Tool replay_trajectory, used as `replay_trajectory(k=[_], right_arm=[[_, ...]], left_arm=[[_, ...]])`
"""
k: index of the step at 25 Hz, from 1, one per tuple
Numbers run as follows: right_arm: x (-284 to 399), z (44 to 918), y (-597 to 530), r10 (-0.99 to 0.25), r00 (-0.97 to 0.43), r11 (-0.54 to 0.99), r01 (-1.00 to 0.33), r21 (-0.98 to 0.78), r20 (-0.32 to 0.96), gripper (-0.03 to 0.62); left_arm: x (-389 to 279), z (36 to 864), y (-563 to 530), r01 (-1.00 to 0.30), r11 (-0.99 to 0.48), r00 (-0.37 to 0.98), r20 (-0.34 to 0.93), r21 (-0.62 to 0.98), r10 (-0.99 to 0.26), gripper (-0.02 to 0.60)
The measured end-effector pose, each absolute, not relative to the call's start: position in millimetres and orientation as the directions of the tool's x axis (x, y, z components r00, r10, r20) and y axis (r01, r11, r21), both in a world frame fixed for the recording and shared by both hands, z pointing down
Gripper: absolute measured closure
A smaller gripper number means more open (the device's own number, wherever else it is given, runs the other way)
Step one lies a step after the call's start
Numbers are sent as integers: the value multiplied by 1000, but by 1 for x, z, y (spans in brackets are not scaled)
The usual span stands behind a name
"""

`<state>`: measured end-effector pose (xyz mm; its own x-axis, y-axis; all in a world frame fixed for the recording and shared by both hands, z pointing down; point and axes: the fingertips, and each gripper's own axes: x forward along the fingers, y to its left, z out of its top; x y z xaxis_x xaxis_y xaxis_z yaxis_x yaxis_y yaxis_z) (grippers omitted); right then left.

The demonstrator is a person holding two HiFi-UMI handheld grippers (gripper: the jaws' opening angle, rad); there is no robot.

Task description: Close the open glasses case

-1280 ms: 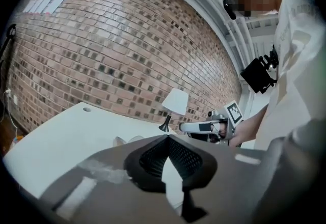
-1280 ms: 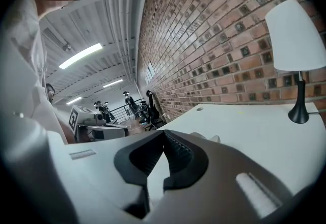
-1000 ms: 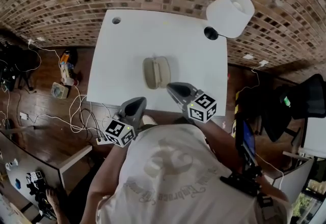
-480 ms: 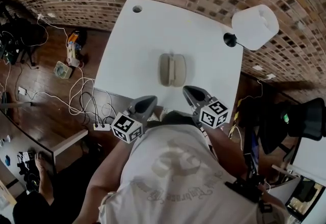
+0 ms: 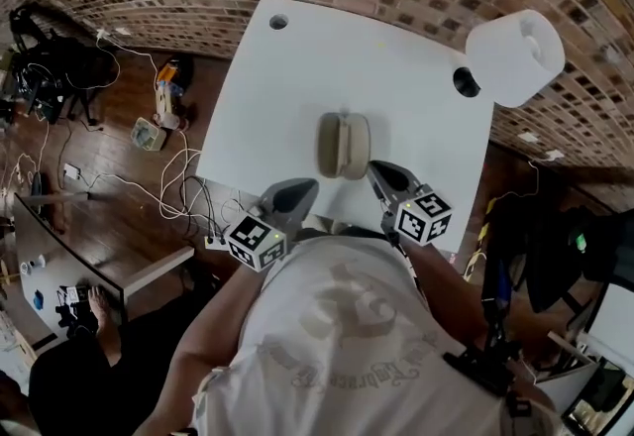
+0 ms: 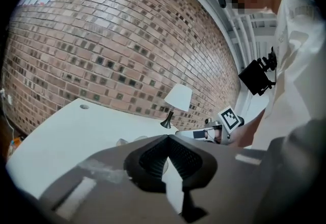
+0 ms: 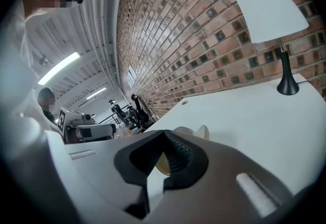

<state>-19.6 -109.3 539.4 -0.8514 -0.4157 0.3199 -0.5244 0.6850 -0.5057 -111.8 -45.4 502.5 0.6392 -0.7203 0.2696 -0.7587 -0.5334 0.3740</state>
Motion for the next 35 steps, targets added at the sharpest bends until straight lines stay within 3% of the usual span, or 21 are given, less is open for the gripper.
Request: replay_trajectory(k=[17,27,35], right_arm=[[-7,570,-128,-428,-827,625,-563,-541,365,586],[-3,569,-141,-573,-716,502,-691,-520,399,586],[-10,573,-147,-620,-633,423,-767,-483,463,586]], left_arm=[[-102,506,-83,-770,-546,637,347,330,-689,575],[-110,512,-106,-656,-663,755,309,360,-579,575],[-126,523,-120,-564,-727,826,282,391,-488,575]])
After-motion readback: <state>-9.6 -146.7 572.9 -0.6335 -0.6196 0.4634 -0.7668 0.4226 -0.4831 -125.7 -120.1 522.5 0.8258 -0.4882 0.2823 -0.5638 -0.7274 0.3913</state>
